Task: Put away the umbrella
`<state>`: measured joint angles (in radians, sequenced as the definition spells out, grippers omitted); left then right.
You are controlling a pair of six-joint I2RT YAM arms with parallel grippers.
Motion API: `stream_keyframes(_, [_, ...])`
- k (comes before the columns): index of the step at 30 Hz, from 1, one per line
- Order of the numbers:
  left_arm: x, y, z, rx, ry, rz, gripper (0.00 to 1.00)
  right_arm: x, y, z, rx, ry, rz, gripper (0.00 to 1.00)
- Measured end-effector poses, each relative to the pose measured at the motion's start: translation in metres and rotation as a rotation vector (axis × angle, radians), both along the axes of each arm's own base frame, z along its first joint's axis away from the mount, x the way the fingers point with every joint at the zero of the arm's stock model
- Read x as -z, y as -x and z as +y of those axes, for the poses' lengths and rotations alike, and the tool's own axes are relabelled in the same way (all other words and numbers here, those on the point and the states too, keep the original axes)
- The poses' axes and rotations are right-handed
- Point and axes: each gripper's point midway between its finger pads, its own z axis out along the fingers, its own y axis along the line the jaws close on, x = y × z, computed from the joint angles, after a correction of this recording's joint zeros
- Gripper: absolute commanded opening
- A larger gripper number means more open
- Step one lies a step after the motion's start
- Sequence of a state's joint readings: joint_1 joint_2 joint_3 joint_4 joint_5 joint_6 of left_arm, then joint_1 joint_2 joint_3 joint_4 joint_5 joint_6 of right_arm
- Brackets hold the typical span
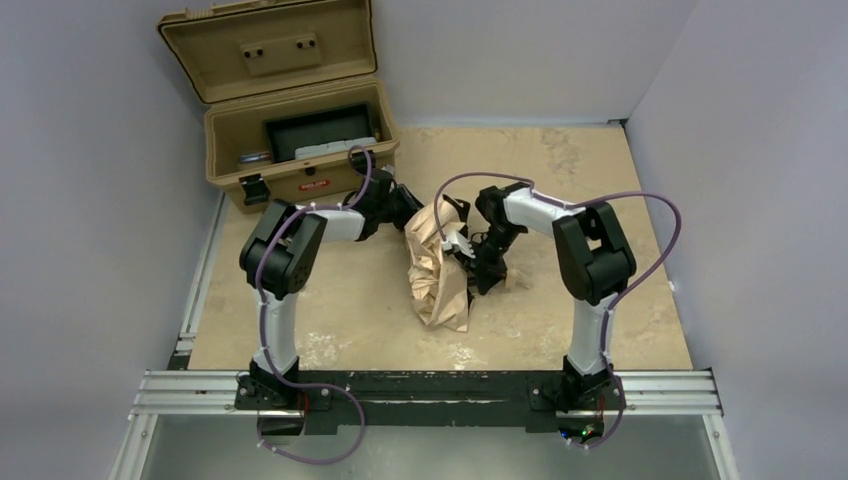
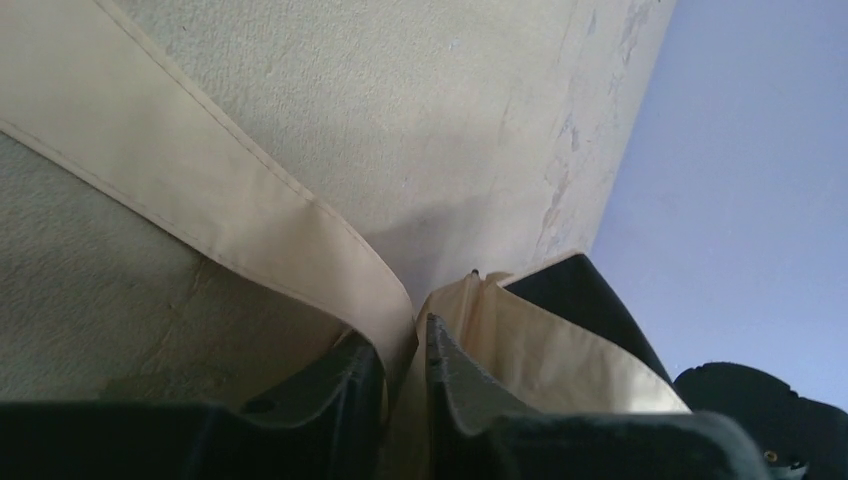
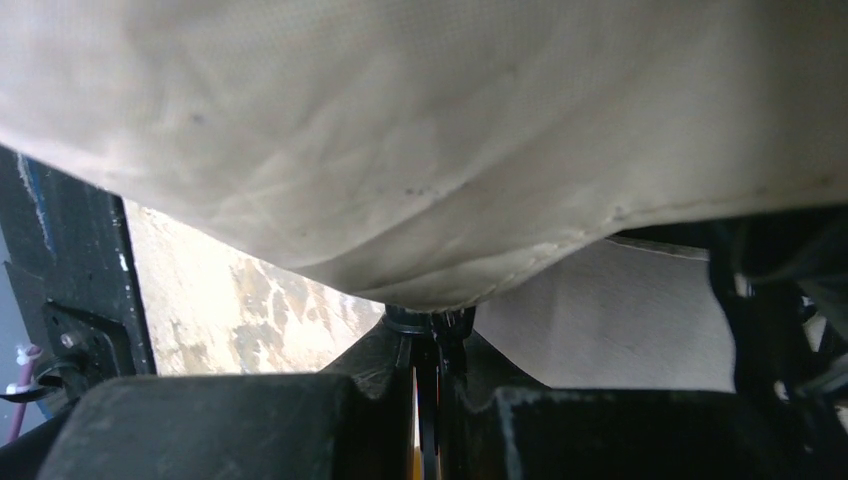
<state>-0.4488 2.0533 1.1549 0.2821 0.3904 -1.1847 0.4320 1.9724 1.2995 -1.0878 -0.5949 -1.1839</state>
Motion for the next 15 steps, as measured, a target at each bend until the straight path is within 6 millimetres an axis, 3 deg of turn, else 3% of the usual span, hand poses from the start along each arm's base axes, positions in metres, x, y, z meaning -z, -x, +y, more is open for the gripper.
stream_keyframes(9, [-0.007, 0.007, 0.004, 0.021, -0.028, 0.002, 0.54, -0.009, -0.02, 0.0, 0.03, -0.013, -0.039, 0.32])
stream_keyframes(15, [-0.057, 0.009, 0.004, 0.069, -0.044, -0.118, 0.59, -0.025, -0.021, 0.001, 0.029, -0.03, -0.076, 0.43])
